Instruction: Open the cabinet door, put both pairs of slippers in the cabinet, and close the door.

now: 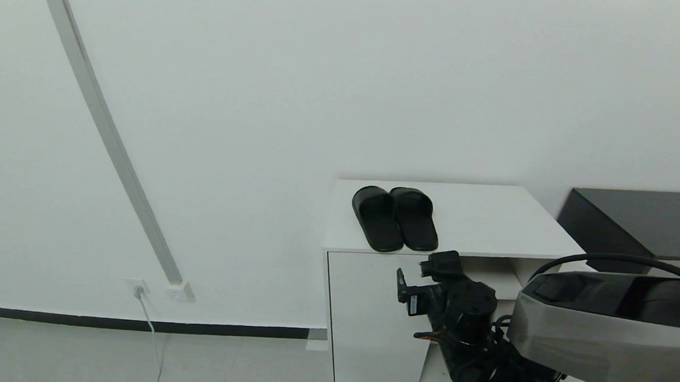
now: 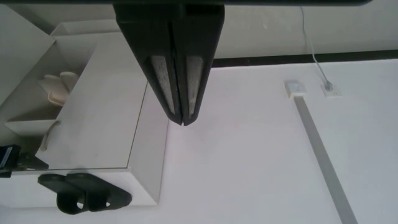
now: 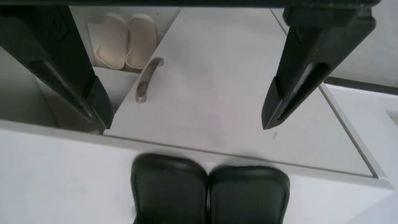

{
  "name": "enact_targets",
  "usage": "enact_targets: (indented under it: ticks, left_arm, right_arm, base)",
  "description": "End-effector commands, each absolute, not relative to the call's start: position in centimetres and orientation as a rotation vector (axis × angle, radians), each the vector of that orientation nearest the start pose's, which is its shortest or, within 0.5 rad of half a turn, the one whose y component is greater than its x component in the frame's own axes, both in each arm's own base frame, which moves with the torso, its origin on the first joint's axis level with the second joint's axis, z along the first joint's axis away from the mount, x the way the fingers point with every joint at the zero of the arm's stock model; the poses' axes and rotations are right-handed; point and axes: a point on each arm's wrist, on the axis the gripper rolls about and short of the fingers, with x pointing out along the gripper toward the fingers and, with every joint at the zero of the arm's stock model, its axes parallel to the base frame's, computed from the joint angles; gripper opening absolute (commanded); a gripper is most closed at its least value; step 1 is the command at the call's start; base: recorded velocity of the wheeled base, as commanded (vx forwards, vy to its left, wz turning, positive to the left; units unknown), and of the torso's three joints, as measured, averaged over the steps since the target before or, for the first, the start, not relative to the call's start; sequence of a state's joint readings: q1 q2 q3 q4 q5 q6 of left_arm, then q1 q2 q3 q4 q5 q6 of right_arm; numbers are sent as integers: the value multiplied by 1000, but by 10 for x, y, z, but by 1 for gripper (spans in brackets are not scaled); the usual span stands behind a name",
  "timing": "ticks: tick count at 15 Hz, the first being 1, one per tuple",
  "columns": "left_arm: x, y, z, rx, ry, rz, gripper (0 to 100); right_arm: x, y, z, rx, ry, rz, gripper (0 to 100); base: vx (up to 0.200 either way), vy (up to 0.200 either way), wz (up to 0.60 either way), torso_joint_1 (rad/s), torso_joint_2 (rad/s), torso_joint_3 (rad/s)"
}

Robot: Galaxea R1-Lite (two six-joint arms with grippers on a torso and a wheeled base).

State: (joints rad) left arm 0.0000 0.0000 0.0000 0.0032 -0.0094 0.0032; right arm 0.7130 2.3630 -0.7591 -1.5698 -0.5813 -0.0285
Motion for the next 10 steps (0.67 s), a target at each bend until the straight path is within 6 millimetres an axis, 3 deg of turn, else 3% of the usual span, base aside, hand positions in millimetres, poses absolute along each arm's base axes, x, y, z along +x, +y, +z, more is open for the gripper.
enact_targets:
  ticks: [1,5,7,8,10]
  left_arm:
    - [-23,0,75,3,3,-9,0]
    - [-23,0,75,9,3,-11,0]
    - [-23,0,75,8,3,-11,0]
    - [-23,0,75,9,5,-11,0]
    - [-23,0,75,9,5,-11,0]
  right_arm:
    - [297,241,34,-45,17,141,100]
    - [306,237,38,-71,-7,166,100]
    - [314,236,51,-51,-52,197,100]
    - [328,234,79,-43,-61,183,100]
    - [336,232,122,3,-8,170,100]
  base:
    - [0,0,0,163,-369,-203]
    - [0,0,0,40,-93,-44]
    - [0,0,0,0,0,0]
    - [0,0,0,0,0,0]
    - [0,0,0,0,0,0]
